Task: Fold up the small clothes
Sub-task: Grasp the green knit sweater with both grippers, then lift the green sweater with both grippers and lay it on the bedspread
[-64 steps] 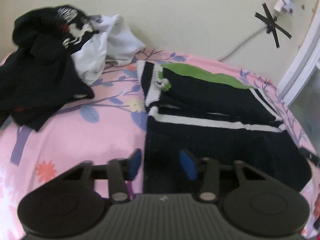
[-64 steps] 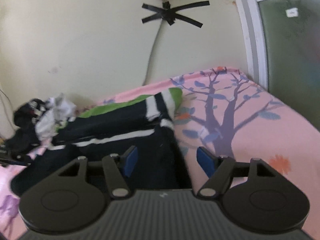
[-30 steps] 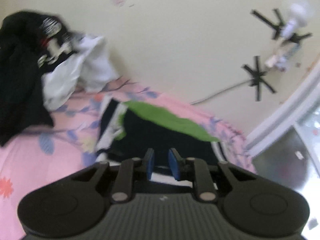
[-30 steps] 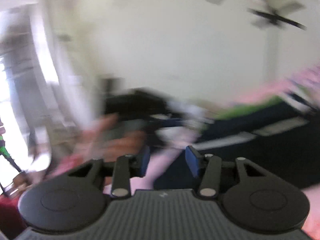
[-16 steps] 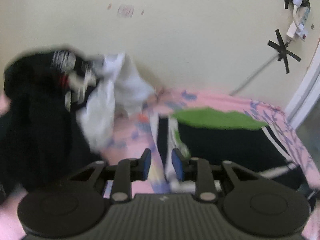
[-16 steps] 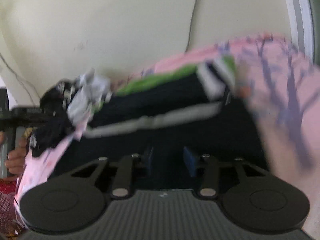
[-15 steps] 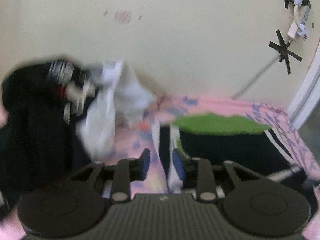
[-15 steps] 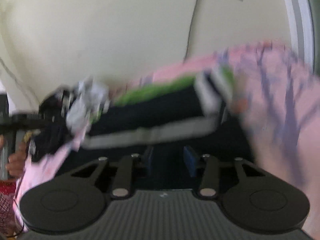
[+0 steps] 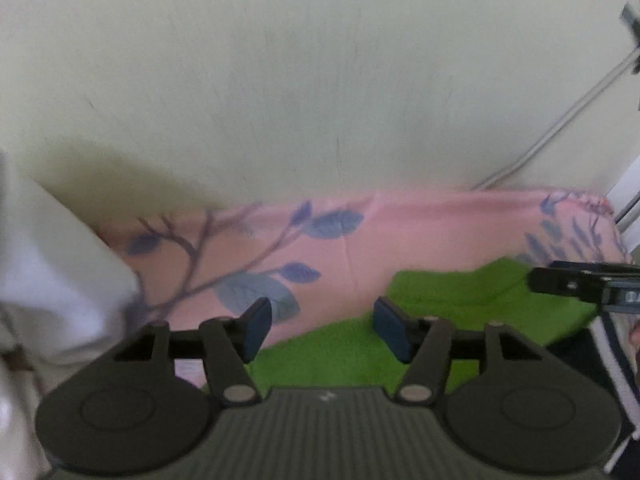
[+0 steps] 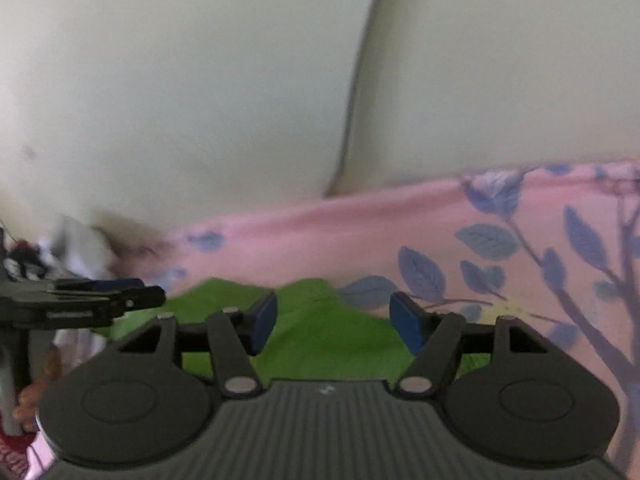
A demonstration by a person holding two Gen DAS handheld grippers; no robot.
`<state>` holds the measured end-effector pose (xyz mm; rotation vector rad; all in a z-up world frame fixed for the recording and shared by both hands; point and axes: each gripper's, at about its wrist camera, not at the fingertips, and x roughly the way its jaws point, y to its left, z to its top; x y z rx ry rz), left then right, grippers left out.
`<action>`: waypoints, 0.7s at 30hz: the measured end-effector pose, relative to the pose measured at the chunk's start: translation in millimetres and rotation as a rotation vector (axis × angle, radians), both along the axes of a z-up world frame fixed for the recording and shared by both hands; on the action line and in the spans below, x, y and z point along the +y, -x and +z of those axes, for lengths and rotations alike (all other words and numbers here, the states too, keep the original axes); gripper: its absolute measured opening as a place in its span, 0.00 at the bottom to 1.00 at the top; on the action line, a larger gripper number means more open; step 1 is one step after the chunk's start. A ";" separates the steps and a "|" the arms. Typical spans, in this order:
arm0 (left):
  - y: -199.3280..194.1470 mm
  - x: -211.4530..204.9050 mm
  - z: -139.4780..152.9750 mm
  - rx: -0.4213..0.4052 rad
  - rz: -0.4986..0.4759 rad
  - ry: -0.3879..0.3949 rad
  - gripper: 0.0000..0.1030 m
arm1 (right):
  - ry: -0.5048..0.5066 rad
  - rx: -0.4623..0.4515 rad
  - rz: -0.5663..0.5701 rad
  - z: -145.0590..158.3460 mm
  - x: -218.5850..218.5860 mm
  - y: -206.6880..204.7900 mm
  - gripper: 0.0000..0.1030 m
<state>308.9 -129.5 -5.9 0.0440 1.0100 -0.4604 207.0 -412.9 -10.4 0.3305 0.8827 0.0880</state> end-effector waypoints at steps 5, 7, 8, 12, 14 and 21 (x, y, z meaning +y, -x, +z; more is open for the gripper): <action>26.6 -3.5 10.8 -0.050 -0.106 -0.003 0.05 | 0.060 -0.075 0.091 8.8 27.9 16.2 0.13; 44.7 1.6 23.5 -0.084 -0.117 0.016 0.05 | 0.044 -0.117 0.081 24.8 33.4 36.5 0.11; 57.7 6.1 32.9 -0.108 -0.117 0.028 0.05 | 0.039 -0.151 0.082 36.6 37.2 50.3 0.11; 120.8 32.5 76.4 -0.202 -0.139 0.126 0.05 | 0.040 -0.284 0.120 84.0 53.8 126.0 0.11; 164.3 50.1 91.0 -0.248 -0.161 0.171 0.05 | 0.069 -0.345 0.135 100.4 64.4 181.5 0.11; 307.2 95.1 71.4 -0.244 -0.277 0.235 0.09 | 0.072 -0.363 0.093 57.4 98.7 349.3 0.12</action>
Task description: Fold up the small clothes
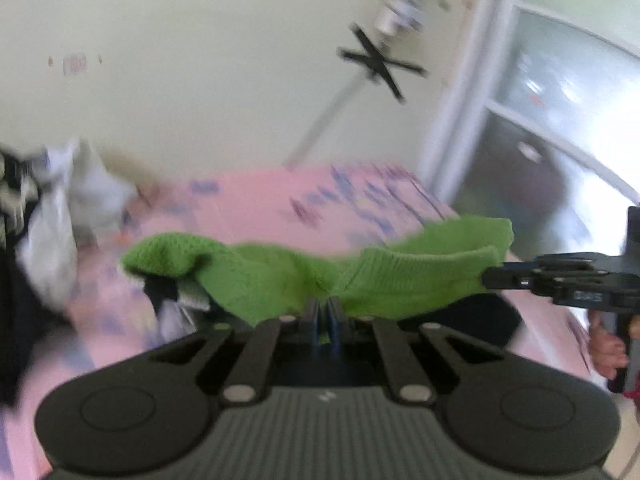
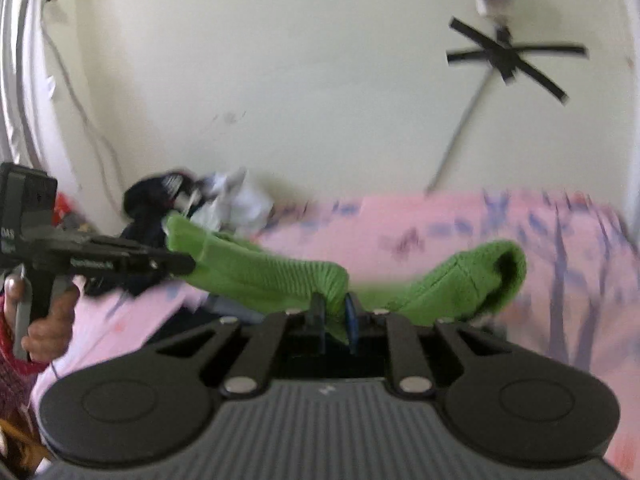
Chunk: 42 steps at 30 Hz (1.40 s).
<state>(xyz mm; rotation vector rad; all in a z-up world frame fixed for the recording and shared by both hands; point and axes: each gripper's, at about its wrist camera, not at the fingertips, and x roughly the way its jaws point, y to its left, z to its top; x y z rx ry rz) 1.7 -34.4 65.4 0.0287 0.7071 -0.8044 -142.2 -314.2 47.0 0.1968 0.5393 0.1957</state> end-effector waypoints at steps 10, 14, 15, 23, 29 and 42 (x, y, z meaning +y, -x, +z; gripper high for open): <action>27.2 60.2 9.5 0.021 0.165 0.082 0.34 | -0.215 -0.076 -0.312 -29.1 -57.2 75.2 0.51; -0.8 39.7 2.3 -0.001 0.247 0.000 0.32 | -0.196 -0.112 -0.319 -13.0 -59.3 44.5 0.52; -10.5 35.5 -5.3 0.005 0.289 -0.043 0.32 | -0.180 -0.111 -0.312 -12.1 -54.6 36.2 0.52; -59.1 72.6 -27.3 0.271 0.348 0.079 0.60 | -0.040 -0.145 -0.372 -17.3 -58.9 -0.9 0.53; -68.7 29.8 -37.0 0.116 0.347 -0.038 0.17 | -0.047 0.008 -0.344 -47.5 -71.1 -58.5 0.10; -38.8 63.8 -7.6 0.032 0.407 0.082 0.35 | -0.094 -0.166 -0.395 -21.5 -59.9 -9.1 0.49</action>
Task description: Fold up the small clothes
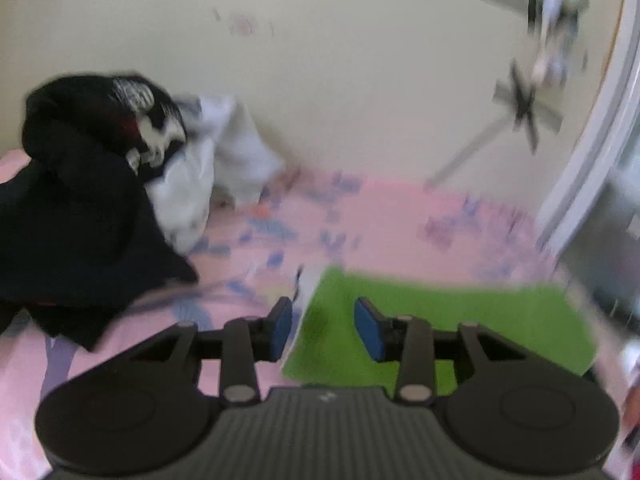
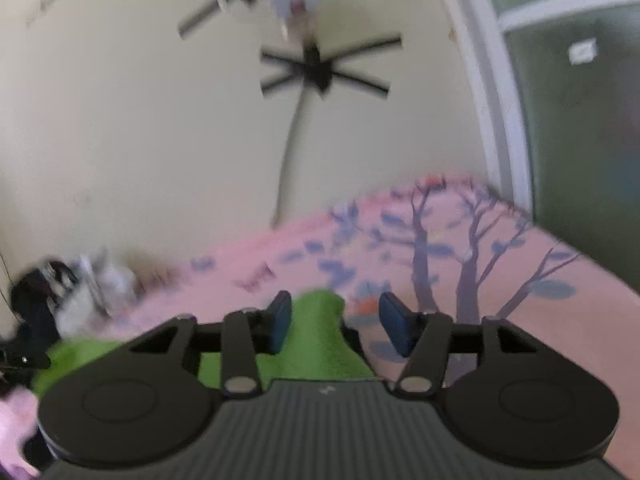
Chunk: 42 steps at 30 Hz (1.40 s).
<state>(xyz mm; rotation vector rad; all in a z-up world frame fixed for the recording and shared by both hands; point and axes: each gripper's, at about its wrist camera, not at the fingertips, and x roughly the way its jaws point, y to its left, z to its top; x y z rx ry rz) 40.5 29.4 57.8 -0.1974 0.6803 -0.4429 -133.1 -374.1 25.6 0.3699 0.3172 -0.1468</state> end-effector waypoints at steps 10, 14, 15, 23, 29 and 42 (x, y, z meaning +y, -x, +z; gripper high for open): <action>-1.5 -91.5 -58.5 -0.040 -0.180 -0.082 0.37 | -0.301 0.091 -0.012 -68.6 -21.7 0.9 0.00; 18.3 -101.1 -64.1 -0.151 -0.209 -0.167 0.51 | -0.401 -0.044 -0.061 -75.4 -27.3 45.5 0.00; 18.8 -101.7 -64.3 -0.156 -0.211 -0.174 0.52 | -0.411 -0.059 -0.068 -76.5 -25.6 54.0 0.00; 21.0 -99.2 -65.8 -0.154 -0.225 -0.159 0.56 | -0.452 -0.062 -0.099 -79.1 -18.4 74.4 0.24; 21.1 -98.2 -65.4 -0.152 -0.233 -0.153 0.59 | -0.361 -0.022 -0.113 -75.9 -7.4 71.6 0.24; 21.0 -103.5 -66.5 -0.141 -0.265 -0.161 0.73 | -0.382 -0.014 -0.111 -77.7 -9.8 67.9 0.25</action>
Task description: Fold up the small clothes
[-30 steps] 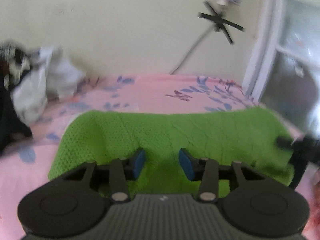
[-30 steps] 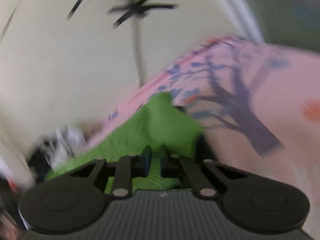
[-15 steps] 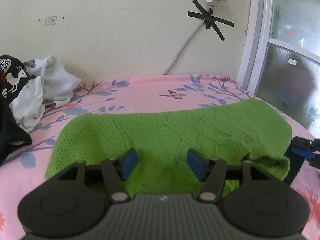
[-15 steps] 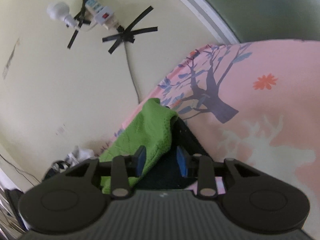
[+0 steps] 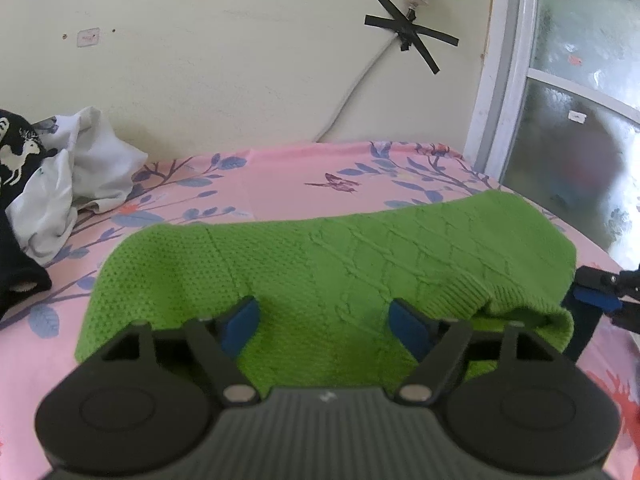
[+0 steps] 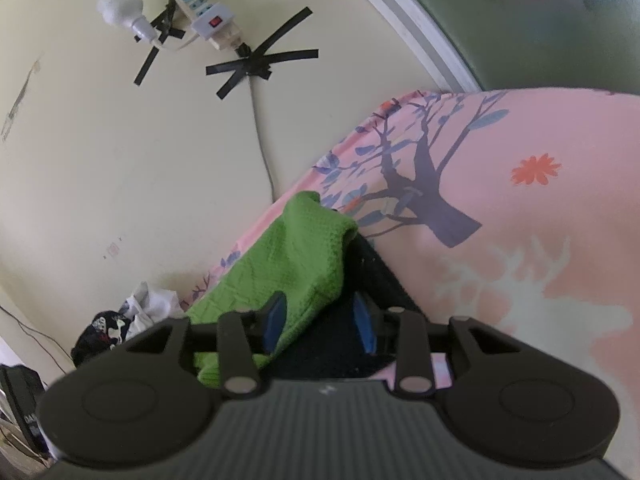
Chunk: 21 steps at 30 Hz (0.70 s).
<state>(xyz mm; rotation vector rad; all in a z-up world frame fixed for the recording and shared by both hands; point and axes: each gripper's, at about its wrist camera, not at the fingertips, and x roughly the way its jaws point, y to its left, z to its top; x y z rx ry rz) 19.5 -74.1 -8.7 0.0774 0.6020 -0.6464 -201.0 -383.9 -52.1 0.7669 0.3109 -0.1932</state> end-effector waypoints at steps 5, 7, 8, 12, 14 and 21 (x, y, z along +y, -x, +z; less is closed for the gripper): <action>-0.9 -1.1 -0.2 0.008 -0.015 -0.002 0.81 | 0.019 0.007 0.006 1.0 1.0 -1.0 0.25; -1.5 -1.6 -0.8 0.018 -0.033 -0.003 0.87 | 0.024 0.008 0.008 1.2 1.2 -0.9 0.25; -1.2 -2.5 -1.2 0.024 -0.043 -0.009 0.90 | 0.027 0.009 0.009 1.1 1.3 -1.0 0.25; 2.2 -5.0 -2.3 0.026 -0.057 -0.029 0.94 | 0.031 0.011 0.007 1.3 2.0 -1.2 0.25; 2.1 -3.4 -2.4 0.029 -0.060 -0.022 0.94 | 0.025 0.008 0.007 0.8 1.3 -0.9 0.25; 3.2 -2.8 -2.4 0.027 -0.060 -0.022 0.94 | 0.033 0.011 0.008 0.7 0.7 -1.4 0.25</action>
